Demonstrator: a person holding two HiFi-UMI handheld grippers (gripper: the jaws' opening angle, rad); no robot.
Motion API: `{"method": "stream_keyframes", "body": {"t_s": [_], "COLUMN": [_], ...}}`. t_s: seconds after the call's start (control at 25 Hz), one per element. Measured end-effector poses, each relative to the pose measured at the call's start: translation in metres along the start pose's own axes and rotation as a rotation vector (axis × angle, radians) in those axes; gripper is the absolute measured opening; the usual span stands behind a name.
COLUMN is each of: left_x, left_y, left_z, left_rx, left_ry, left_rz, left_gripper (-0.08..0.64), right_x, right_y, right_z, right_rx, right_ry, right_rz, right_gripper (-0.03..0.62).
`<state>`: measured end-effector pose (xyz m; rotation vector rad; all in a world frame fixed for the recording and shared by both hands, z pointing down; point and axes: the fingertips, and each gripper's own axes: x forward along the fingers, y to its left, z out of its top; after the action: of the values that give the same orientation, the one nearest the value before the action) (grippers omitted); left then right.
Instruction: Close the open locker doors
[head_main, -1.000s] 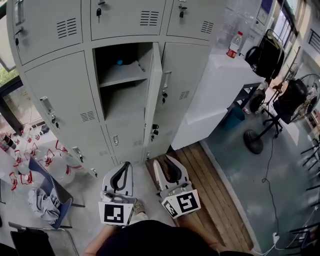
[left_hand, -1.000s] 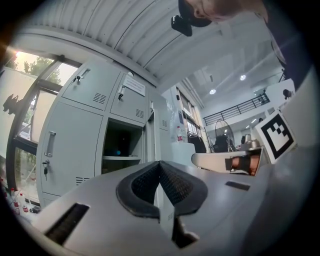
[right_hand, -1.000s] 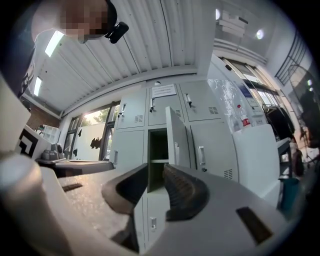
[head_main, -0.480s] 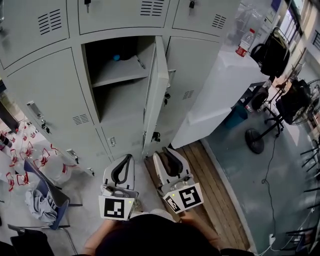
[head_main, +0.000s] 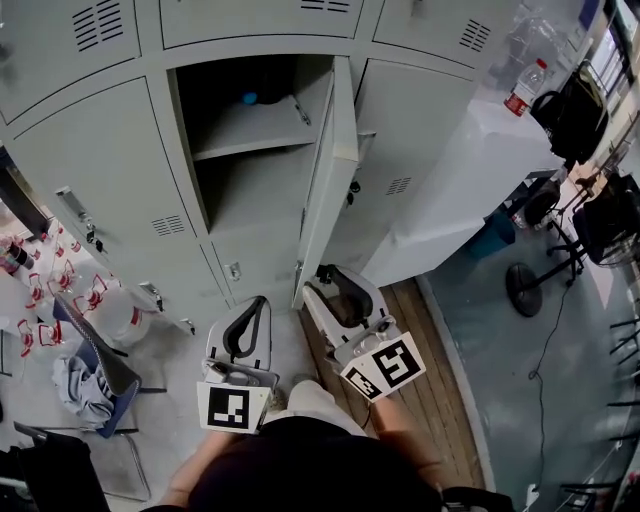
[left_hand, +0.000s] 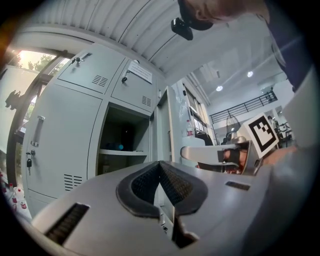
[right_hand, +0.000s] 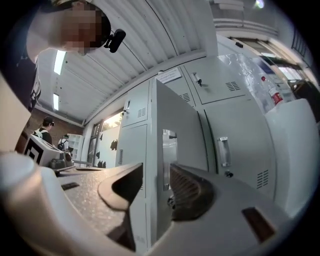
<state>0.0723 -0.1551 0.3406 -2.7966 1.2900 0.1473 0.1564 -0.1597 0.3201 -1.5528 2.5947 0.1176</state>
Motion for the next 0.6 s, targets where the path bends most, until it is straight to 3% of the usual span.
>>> {"method": "stream_keyframes", "body": {"t_s": [0.6], "left_x": [0.041], "left_y": [-0.007], "left_z": [0.013], "left_rx": [0.029], "left_ry": [0.002], "left_rz": [0.159], "left_gripper": [0.002], "right_x": [0.021], "right_y": [-0.008], "right_z": [0.000], "right_rx": [0.036], "right_ry": [0.037], "right_rz": [0.310], "right_gripper": [0.132]}}
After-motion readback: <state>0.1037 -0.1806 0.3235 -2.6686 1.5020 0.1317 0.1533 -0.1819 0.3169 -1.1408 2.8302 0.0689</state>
